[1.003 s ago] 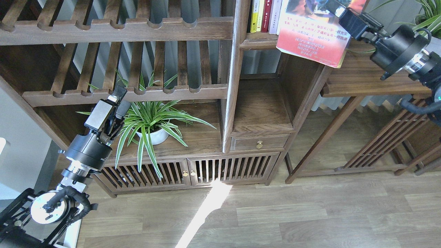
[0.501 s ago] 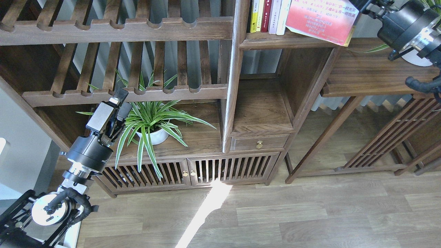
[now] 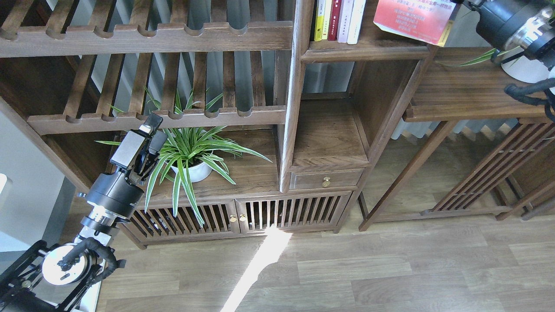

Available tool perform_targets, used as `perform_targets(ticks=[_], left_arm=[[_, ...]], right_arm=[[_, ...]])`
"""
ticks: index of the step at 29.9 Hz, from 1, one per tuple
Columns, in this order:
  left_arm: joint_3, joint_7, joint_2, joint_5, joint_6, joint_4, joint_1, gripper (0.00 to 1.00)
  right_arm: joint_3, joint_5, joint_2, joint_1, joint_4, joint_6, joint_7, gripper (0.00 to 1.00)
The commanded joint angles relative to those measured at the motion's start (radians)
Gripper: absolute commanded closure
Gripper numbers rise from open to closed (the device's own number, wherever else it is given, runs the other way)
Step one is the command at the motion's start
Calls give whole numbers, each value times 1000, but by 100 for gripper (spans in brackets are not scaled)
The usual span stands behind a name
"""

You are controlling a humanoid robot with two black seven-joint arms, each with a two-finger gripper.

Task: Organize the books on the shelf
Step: 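Set the book on the upper shelf beside the yellow-spined books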

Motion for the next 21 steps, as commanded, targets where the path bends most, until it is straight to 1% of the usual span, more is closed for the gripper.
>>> perform_targets(ticks=[1,5,11,14,21], left_arm=[[0,0,0,0,0,1,0,8],[0,0,0,-2,0,4,0,8],[-2,0,0,-2,0,7,0,8],[0,0,-2,-2,0,7,0,8],[1,0,-2,-2,0,7,-2,8]], right_arm=[[-2,-36,45,27,-1,-67,0,97],[-3,-50,74,36,-1,-89,-12,97],[-3,-55,74,44,1,-94,-29,98],[-2,-82,74,59,1,-126,-40,98],[-5,-116,83,93,-5,-201,-40,98]])
